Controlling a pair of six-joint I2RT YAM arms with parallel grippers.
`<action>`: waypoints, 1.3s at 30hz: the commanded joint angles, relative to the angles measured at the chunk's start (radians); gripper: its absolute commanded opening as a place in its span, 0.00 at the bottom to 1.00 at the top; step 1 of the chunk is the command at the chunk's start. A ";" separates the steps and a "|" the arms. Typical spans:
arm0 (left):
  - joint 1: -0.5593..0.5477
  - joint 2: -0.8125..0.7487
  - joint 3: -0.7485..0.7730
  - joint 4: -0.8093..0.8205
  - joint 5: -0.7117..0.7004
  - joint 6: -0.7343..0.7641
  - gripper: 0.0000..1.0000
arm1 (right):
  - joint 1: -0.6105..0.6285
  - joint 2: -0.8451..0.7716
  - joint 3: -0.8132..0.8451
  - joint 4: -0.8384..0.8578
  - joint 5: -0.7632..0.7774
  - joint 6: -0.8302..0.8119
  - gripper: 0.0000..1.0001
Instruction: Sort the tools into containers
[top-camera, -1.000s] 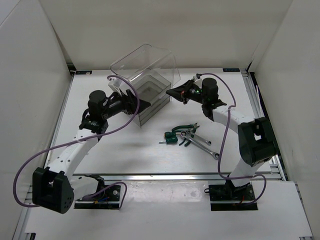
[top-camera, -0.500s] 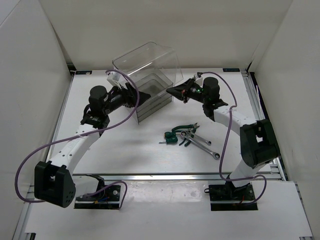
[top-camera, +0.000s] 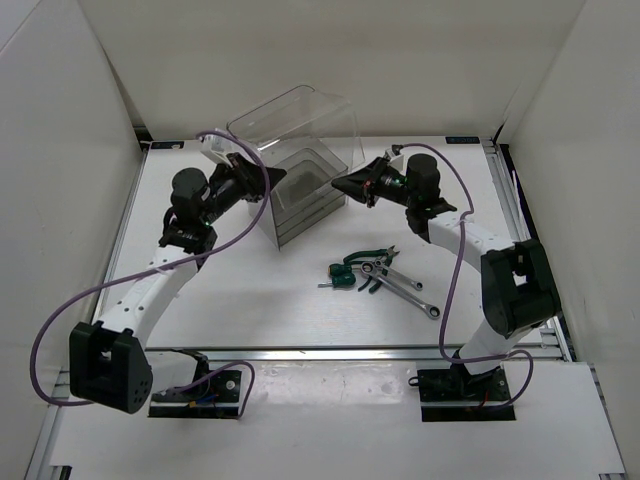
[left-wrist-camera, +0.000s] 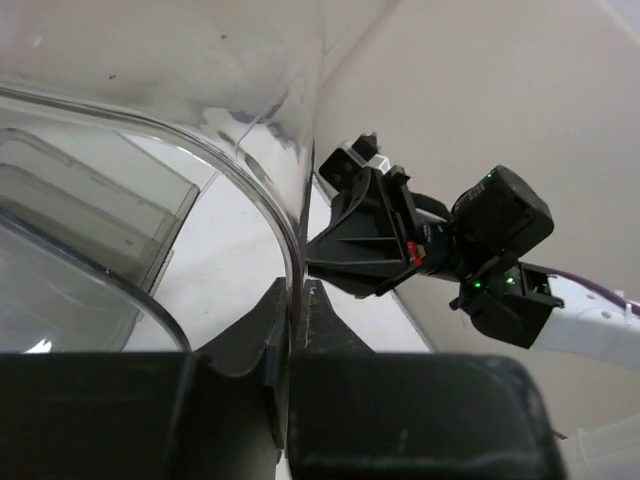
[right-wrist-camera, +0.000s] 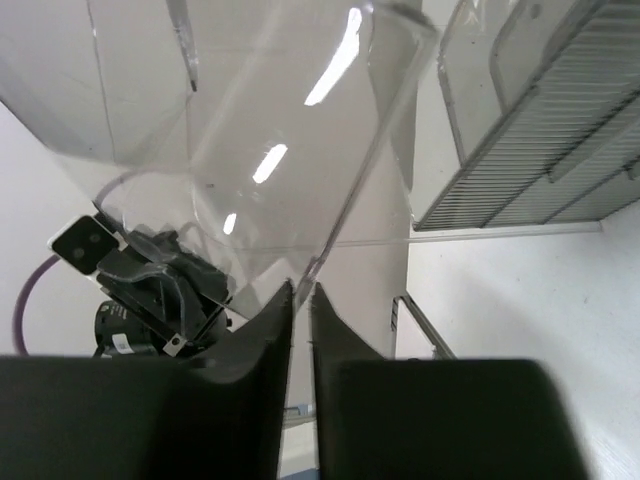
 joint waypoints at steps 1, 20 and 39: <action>-0.008 -0.003 0.065 0.083 -0.011 -0.075 0.10 | 0.003 -0.034 0.026 -0.013 -0.051 -0.023 0.18; 0.015 0.053 0.172 0.102 -0.219 -0.494 0.10 | -0.160 -0.283 0.002 -0.972 0.226 -0.814 0.46; 0.015 0.093 0.215 0.039 -0.299 -0.795 0.10 | 0.052 -0.172 -0.097 -1.096 0.692 -1.293 0.46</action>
